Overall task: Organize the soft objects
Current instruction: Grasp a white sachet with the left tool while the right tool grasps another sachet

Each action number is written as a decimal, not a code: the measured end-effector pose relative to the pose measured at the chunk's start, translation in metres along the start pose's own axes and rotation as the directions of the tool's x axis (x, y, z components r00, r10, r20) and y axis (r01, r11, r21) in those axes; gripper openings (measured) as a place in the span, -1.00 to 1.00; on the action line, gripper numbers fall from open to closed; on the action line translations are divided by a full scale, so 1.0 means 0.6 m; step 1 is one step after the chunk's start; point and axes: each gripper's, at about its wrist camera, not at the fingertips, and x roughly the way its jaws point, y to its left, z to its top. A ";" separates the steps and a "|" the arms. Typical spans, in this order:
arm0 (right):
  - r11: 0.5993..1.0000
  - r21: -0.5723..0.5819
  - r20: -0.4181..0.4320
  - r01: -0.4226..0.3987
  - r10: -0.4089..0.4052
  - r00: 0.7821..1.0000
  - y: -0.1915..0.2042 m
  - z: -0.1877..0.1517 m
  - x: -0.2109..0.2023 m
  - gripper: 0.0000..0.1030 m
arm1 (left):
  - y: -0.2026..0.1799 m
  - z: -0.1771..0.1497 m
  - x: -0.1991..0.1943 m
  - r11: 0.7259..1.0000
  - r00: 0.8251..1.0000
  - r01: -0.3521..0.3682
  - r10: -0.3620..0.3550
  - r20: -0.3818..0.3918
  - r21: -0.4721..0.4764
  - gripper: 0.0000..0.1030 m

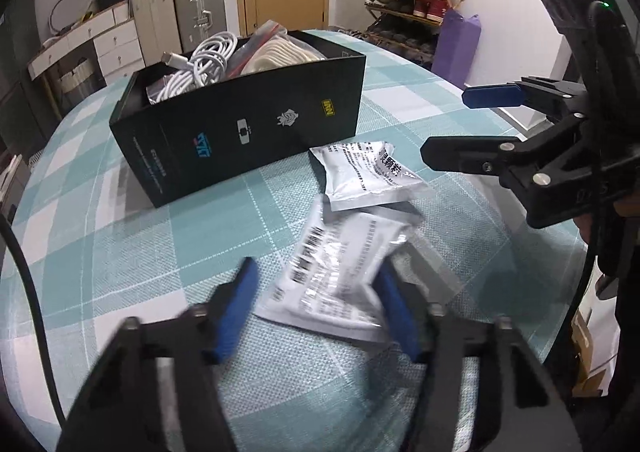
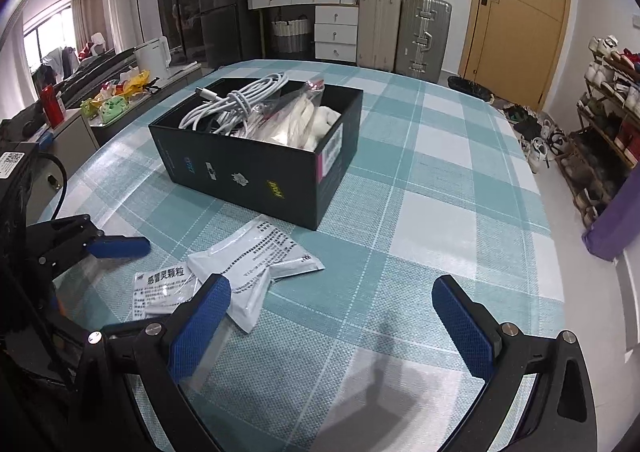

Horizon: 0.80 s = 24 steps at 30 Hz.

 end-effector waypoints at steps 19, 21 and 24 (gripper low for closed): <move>0.998 0.054 -0.087 -0.027 0.032 0.996 0.047 0.022 0.069 0.99 | 0.080 -0.024 -0.026 0.988 0.995 -0.095 0.096 0.002 -0.119 -0.04; 0.997 0.064 -0.097 -0.032 0.038 0.995 0.055 0.026 0.082 0.99 | 0.090 -0.024 -0.026 0.985 0.995 -0.099 0.100 -0.001 -0.144 -0.04; 0.997 0.082 -0.120 -0.010 0.020 0.993 0.065 0.032 0.101 0.99 | 0.096 -0.023 -0.024 0.981 0.993 -0.117 0.118 -0.004 -0.157 -0.04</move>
